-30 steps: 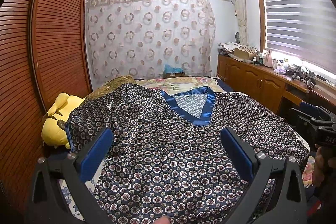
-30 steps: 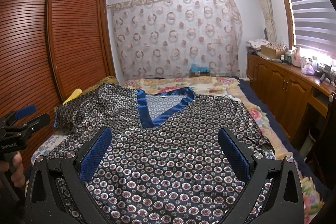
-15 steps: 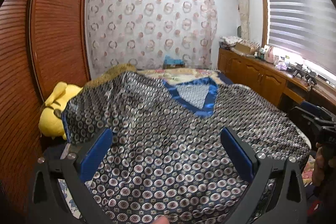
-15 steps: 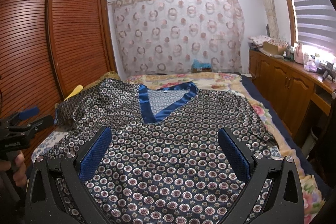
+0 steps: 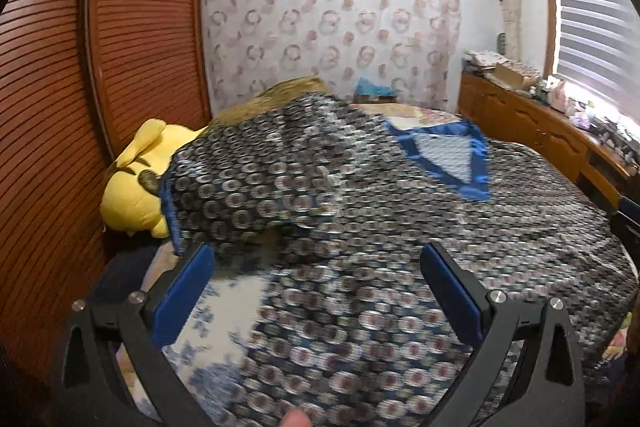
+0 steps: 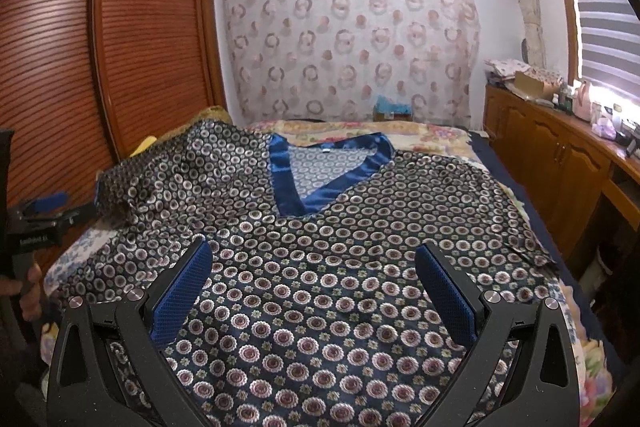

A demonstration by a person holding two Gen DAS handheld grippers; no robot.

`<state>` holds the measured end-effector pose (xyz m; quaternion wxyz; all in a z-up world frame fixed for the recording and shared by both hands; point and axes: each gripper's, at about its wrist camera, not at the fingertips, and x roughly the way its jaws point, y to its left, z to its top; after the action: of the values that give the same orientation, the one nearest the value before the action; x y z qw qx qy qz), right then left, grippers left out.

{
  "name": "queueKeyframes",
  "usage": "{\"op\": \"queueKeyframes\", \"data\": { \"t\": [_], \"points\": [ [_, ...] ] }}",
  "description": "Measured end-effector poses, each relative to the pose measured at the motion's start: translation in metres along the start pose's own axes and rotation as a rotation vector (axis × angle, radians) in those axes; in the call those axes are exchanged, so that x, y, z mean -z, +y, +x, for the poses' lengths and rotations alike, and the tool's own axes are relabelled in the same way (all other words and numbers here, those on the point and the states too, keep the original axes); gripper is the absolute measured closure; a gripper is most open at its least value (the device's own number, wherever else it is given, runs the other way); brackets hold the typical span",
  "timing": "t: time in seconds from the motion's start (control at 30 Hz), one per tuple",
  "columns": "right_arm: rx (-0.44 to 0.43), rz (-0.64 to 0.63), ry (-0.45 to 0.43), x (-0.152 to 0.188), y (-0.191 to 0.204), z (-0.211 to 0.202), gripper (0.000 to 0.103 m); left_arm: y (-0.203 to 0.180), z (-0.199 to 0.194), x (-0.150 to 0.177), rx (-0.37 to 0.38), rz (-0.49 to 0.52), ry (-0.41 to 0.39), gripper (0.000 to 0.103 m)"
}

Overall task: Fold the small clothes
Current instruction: 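Grasp the shirt's side edge with the left gripper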

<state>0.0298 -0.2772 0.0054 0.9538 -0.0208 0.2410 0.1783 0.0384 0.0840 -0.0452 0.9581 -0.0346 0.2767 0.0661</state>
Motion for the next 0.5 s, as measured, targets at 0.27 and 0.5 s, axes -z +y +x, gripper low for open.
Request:
{"op": "queueKeyframes", "data": {
  "t": [0.27, 0.5],
  "points": [
    [-0.085, -0.047, 0.059, 0.003, 0.022, 0.034, 0.0, 0.054, 0.027, -0.003, -0.011, -0.052, 0.06, 0.0],
    [-0.166, -0.08, 0.123, 0.006, 0.044, 0.059, 0.002, 0.098, 0.041, -0.008, 0.006, -0.088, 0.097, 0.0]
  ]
}}
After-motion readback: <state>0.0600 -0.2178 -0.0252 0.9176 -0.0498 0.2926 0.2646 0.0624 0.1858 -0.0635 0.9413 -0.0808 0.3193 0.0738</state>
